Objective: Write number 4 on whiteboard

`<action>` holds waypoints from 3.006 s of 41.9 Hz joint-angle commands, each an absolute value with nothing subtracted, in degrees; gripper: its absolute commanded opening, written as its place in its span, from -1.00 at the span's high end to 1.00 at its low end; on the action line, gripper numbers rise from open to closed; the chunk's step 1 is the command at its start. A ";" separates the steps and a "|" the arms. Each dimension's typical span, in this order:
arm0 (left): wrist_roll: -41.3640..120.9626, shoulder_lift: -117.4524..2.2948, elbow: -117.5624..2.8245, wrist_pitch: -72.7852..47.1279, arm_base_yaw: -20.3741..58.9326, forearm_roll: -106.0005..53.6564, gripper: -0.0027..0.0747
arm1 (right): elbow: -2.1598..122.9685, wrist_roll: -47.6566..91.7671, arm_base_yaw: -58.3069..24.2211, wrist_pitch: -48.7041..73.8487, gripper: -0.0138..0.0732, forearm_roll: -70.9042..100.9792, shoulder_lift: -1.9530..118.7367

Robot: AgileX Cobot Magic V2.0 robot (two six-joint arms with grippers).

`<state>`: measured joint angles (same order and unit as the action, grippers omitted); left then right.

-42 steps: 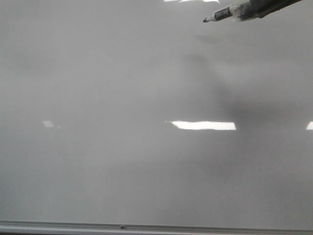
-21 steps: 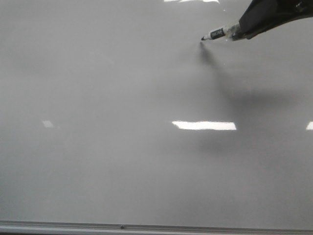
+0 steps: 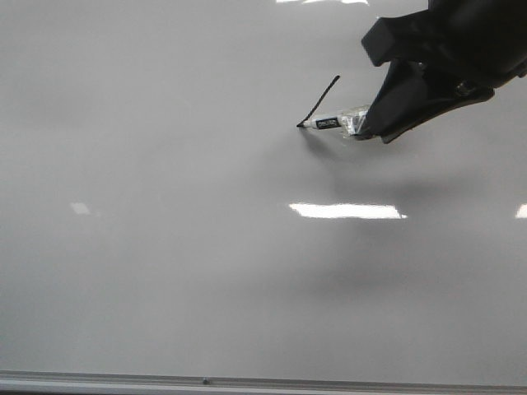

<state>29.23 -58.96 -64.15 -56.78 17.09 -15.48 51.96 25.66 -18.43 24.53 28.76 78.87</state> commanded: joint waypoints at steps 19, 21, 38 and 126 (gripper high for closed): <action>28.69 -58.06 -65.57 -53.64 16.97 -17.05 -0.31 | 53.72 25.98 -11.34 28.85 0.80 25.81 69.52; 28.69 -58.06 -65.57 -53.64 16.97 -17.05 -0.31 | 53.72 26.14 -12.28 28.86 0.80 25.81 68.13; 28.69 -58.06 -65.57 -52.31 16.97 -17.05 -0.31 | 53.72 26.28 -13.58 20.87 0.80 25.81 69.39; 45.91 -83.69 -83.85 -53.40 55.87 -24.16 -0.45 | 57.48 53.69 -19.85 63.08 0.80 33.19 51.36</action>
<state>45.79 -85.67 -81.69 -55.15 55.53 -22.11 55.63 53.20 -19.78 65.03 31.11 51.96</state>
